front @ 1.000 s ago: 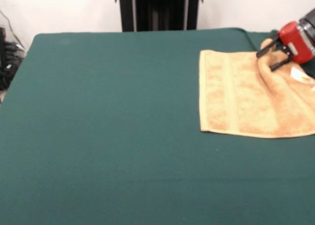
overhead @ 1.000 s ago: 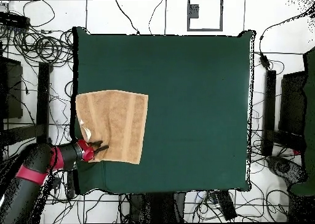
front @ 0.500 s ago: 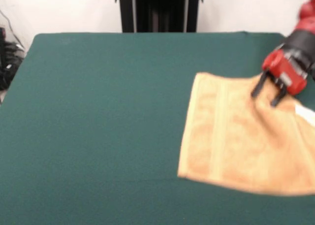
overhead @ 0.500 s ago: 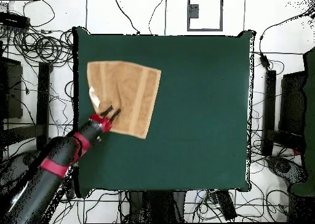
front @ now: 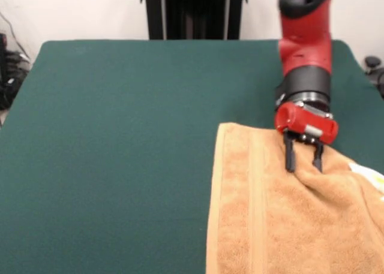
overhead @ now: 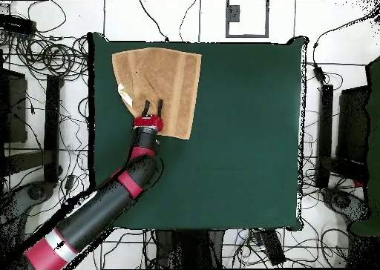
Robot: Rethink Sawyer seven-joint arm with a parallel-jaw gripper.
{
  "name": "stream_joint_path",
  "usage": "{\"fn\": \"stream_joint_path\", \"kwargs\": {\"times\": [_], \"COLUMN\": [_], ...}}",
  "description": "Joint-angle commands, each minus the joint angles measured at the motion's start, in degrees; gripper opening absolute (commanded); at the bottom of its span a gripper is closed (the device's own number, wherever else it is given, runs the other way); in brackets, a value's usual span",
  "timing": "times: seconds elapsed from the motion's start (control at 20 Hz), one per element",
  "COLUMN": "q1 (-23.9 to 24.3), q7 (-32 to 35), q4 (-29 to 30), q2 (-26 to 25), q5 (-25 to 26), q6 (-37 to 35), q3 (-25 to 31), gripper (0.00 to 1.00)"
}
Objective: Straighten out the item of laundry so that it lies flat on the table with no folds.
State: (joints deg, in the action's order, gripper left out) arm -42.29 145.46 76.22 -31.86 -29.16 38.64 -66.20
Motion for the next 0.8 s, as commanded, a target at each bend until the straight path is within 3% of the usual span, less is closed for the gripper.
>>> {"fn": "stream_joint_path", "kwargs": {"times": [0.05,0.1,0.15,0.2,0.45,0.65,0.8], "q1": [7.3,14.3,41.6,49.6,64.0,67.2,66.5], "q7": [10.7,13.4,9.2,4.9,-0.3,-4.0,-6.5], "q4": [-3.1,-5.0,-3.8,-2.3,0.1,0.4,0.8], "q2": [-1.7,4.7,18.5,19.2,16.7,14.8,14.8], "q5": [7.0,21.7,54.4,57.9,56.1,49.5,44.3], "q6": [-7.1,-11.8,-32.4,-39.5,-58.7,-66.5,-68.7], "q3": [23.3,31.6,64.6,73.0,86.6,88.9,87.8], "gripper": [1.00,1.00,1.00,1.00,1.00,1.00,1.00]}}
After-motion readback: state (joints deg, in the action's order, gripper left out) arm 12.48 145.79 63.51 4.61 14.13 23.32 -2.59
